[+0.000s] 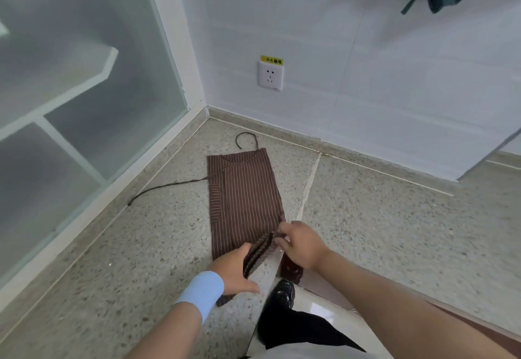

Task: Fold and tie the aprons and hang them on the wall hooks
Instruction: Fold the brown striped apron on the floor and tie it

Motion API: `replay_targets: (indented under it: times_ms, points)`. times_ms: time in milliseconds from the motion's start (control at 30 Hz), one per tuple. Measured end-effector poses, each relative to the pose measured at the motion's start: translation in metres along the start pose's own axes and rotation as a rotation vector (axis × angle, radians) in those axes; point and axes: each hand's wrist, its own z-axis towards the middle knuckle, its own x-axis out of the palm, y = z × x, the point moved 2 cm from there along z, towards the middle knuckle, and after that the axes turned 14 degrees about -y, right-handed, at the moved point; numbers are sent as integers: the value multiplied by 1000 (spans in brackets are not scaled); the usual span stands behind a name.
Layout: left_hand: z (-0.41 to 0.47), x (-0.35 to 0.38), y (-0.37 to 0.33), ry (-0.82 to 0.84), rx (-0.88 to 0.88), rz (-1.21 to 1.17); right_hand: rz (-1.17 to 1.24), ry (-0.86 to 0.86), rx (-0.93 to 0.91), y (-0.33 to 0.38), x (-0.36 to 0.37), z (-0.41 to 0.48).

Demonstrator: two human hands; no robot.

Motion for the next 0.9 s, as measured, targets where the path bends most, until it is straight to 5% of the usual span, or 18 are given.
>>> replay_targets:
  times_ms: [133, 300, 400, 633, 900]
  points:
    - [9, -39, 3, -69, -19, -79, 164, -37, 190, 1, -30, 15]
    - [23, -94, -9, 239, -22, 15, 341, 108, 363, -6, -47, 43]
    - [35, -122, -16, 231, -14, 42, 310, 92, 390, -9, -53, 60]
    - [111, -138, -11, -107, 4, 152, 85, -40, 432, -25, -40, 110]
    - [151, -79, -3, -773, 167, 161, 120, -102, 597, -65, 4, 160]
